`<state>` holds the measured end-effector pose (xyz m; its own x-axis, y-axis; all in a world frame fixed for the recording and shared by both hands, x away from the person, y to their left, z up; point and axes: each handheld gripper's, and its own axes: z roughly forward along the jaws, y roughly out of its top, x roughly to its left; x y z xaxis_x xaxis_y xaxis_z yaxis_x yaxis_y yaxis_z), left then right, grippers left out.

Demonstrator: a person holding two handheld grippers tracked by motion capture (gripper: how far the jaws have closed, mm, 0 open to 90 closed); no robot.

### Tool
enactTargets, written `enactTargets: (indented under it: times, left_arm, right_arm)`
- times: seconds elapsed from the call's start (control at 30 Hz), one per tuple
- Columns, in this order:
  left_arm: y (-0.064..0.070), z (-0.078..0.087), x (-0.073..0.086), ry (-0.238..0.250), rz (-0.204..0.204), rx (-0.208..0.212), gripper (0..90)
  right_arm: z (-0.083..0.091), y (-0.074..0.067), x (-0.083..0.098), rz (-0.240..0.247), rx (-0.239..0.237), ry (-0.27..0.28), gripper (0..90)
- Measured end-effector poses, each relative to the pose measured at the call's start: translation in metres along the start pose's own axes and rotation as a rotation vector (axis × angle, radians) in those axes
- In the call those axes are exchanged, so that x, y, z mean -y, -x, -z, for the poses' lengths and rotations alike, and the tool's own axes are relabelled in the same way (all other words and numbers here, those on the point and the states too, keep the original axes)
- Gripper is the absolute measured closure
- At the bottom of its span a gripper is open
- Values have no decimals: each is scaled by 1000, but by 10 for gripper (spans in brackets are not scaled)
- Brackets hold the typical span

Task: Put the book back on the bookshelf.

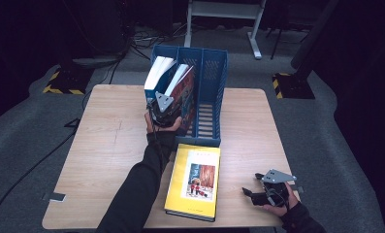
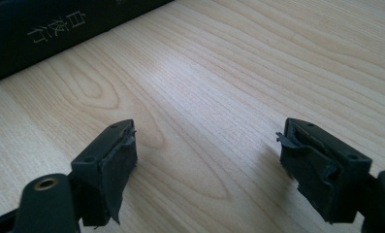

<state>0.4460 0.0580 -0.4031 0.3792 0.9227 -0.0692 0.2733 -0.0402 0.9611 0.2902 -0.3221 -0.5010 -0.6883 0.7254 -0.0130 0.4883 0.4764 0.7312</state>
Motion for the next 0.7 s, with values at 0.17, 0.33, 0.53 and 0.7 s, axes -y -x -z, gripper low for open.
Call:
enactTargets:
  times: [0.17, 0.33, 0.53, 0.7]
  left_arm:
    - [-3, 12, 6, -14, -44, 43, 643]
    - [-7, 23, 18, -68, -114, 110, 599]
    - [-8, 29, 29, -131, -182, 146, 580]
    - [-5, 31, 36, -166, -215, 159, 587]
  right_arm:
    - [0, 0, 0, 0, 1, 1, 210]
    - [0, 0, 0, -2, 0, 0, 210]
    - [0, 0, 0, -3, 1, 0, 208]
    - [0, 0, 0, -3, 1, 0, 208]
